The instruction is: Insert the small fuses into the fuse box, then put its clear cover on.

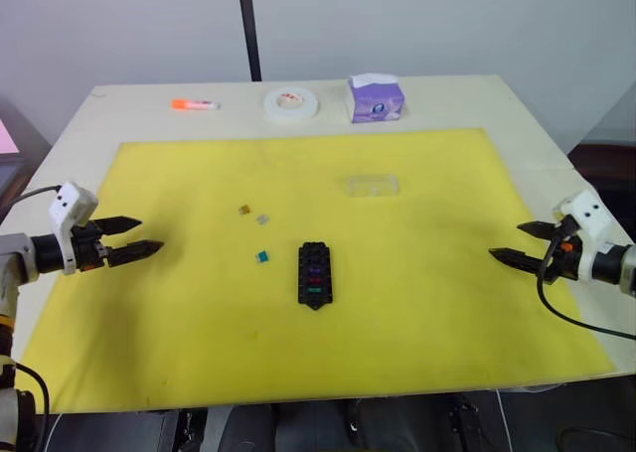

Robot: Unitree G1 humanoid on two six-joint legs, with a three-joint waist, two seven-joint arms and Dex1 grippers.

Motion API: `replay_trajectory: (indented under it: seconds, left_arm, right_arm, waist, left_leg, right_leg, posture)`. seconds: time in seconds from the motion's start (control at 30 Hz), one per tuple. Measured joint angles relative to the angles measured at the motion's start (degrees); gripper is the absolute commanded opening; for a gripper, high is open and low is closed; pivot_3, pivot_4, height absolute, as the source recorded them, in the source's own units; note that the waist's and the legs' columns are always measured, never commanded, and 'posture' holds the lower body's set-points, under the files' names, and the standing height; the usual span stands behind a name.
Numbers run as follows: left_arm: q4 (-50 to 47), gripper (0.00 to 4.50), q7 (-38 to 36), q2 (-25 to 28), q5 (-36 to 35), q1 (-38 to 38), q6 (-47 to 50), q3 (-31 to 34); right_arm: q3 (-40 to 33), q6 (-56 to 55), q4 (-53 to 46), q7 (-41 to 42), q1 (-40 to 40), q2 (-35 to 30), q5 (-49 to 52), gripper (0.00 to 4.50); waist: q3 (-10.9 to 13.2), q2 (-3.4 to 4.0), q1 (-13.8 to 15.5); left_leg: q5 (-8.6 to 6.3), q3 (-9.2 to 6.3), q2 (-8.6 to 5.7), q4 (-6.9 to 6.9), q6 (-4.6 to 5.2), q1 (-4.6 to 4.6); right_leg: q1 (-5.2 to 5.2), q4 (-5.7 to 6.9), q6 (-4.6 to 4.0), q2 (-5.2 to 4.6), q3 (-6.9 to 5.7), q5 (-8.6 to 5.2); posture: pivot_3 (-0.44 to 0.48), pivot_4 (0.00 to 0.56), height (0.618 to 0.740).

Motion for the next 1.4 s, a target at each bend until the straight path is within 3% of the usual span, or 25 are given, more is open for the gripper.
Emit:
replay_trajectory:
  seconds: [0.33, 0.57, 0.77, 0.97, 1.13, 1.4]
  left_arm:
    - [1.8, 4.5, -1.4, -3.4, 1.9, -8.3, 0.3, -3.1]
    - [14.1, 4.5, -3.0, -13.8, 7.9, -23.3, -5.2, -10.9]
    - [27.7, 4.5, -2.6, -19.5, 12.7, -29.8, -11.4, -13.0]
    - [35.0, 4.5, -1.8, -22.6, 15.2, -33.2, -14.1, -12.9]
    - [36.8, 2.93, -1.9, -22.9, 16.5, -33.4, -14.8, -12.4]
    - [37.8, 2.93, -3.4, -23.3, 16.7, -33.6, -11.2, -10.5]
  right_arm:
    - [1.0, 7.1, -8.3, -2.1, -7.6, 2.4, 3.3, 4.47]
    - [12.6, 16.8, -21.6, -5.8, -20.7, 13.0, 7.9, 4.47]
    - [19.2, 21.8, -29.2, -10.5, -23.0, 19.7, 9.3, 4.47]
    - [19.9, 24.8, -34.1, -13.8, -22.4, 21.4, 11.3, 4.47]
    - [19.5, 25.7, -35.0, -15.6, -20.1, 21.1, 11.5, 4.5]
    - [18.1, 25.8, -36.2, -16.8, -18.3, 20.2, 11.5, 4.5]
  waist:
    - [0.0, 0.0, 0.0]
    - [0.0, 0.0, 0.1]
    - [0.0, 0.0, 0.2]
    - [0.0, -0.01, 0.5]
    - [0.0, -0.01, 0.6]
    - [0.0, 0.0, 0.4]
  left_leg:
    - [0.0, -0.02, 0.0, 0.02, 0.0, 0.0]
    - [-0.03, -0.14, -0.02, 0.16, 0.06, -0.16]
    - [-0.09, -0.19, -0.02, 0.36, 0.17, -0.42]
    - [-0.09, -0.21, -0.05, 0.52, 0.17, -0.51]
    - [-0.09, -0.2, -0.06, 0.49, 0.17, -0.5]
    - [-0.09, -0.2, -0.06, 0.49, 0.17, -0.49]
  right_leg:
    - [0.01, 0.02, 0.02, 0.04, 0.0, 0.01]
    - [0.02, 0.02, 0.38, 0.11, 0.0, 0.06]
    - [-0.09, 0.06, 0.44, 0.11, -0.06, 0.05]
    - [-0.08, 0.06, 0.52, 0.06, -0.06, 0.12]
    - [-0.08, 0.05, 0.53, 0.06, -0.06, 0.13]
    - [-0.08, 0.05, 0.53, 0.06, -0.06, 0.13]
  posture:
    - [0.0, 0.15, 0.74]
    - [0.0, 0.15, 0.74]
    - [0.0, 0.15, 0.74]
    - [0.0, 0.15, 0.74]
    - [0.0, 0.15, 0.74]
    - [0.0, 0.15, 0.74]
